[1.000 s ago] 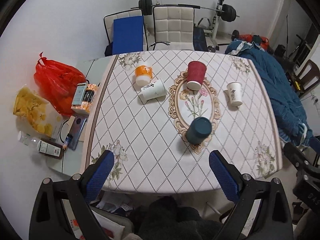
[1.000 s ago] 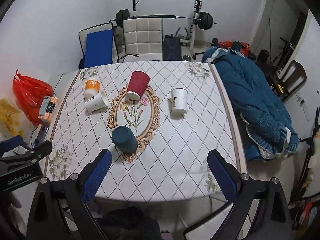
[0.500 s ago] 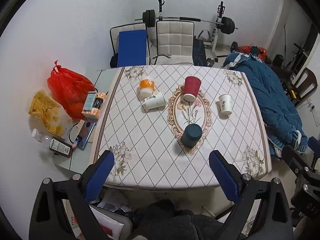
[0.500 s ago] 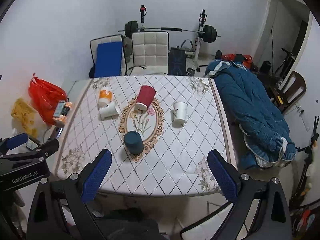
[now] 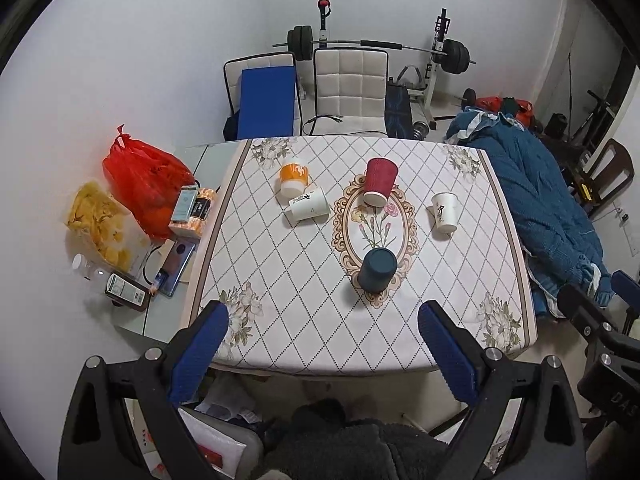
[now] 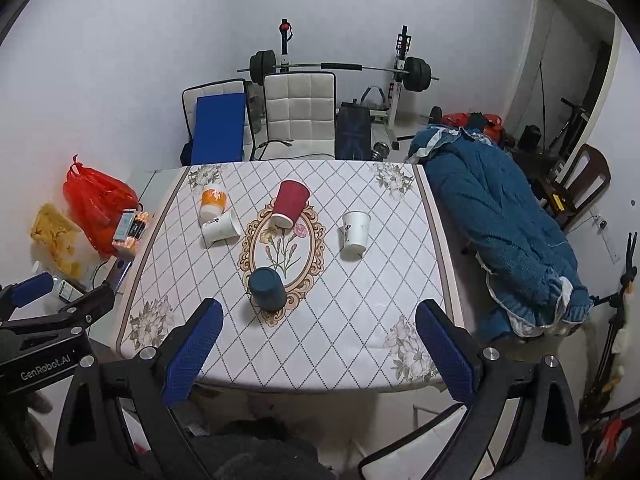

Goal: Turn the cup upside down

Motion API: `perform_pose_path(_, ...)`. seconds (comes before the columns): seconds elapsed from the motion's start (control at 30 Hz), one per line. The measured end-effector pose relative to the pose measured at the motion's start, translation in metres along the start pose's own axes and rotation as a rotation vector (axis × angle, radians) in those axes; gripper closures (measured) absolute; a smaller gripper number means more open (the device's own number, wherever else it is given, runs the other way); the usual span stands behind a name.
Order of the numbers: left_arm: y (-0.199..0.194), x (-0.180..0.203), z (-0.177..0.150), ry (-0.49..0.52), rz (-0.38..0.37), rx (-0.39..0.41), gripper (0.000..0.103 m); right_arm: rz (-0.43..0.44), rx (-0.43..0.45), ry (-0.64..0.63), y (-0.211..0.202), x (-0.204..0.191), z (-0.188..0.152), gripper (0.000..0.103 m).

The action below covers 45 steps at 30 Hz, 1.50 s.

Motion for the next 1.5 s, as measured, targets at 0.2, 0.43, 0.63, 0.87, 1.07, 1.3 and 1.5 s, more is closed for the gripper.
perform_pose_path(0.2, -0.003, 0.002, -0.001, -0.01, 0.002, 0.004, 0.005, 0.005, -0.015, 0.0, 0.006, 0.004, -0.004, 0.004)
perform_pose_path(0.43, -0.004, 0.003, -0.001, -0.013, 0.003, 0.0, 0.004, 0.013, -0.014, -0.002, 0.008, 0.006, -0.005, 0.004)
perform_pose_path(0.63, -0.004, 0.005, -0.001, -0.016, -0.001, -0.002, 0.004, 0.017, -0.015, -0.002, 0.008, 0.006, -0.005, 0.004)
perform_pose_path(0.87, -0.004, 0.006, -0.002, -0.015, 0.0, -0.002, 0.004, 0.02, -0.014, -0.012, 0.008, 0.002, -0.008, 0.004)
perform_pose_path(1.07, -0.006, 0.005, -0.003, -0.016, 0.005, 0.003, 0.004, 0.026, -0.017, -0.007, 0.008, 0.001, -0.009, 0.004)
perform_pose_path(1.3, -0.006, 0.003, -0.004, -0.018, 0.001, 0.0, 0.004, 0.032, -0.022, -0.015, 0.007, 0.0, -0.012, 0.004)
perform_pose_path(1.5, -0.007, 0.001, -0.005, -0.016, 0.007, -0.004, 0.004, 0.04, -0.027, -0.013, 0.007, 0.0, -0.012, 0.004)
Point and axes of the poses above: each gripper's, at about its wrist camera, not at the fingertips, and y roughly the way its jaws point, x to its right, z to its top, the point moved 8 cm from there along y, roughly the way its jaws point, and after that the axes turned 9 degrees about x, right-handed, at the moved point
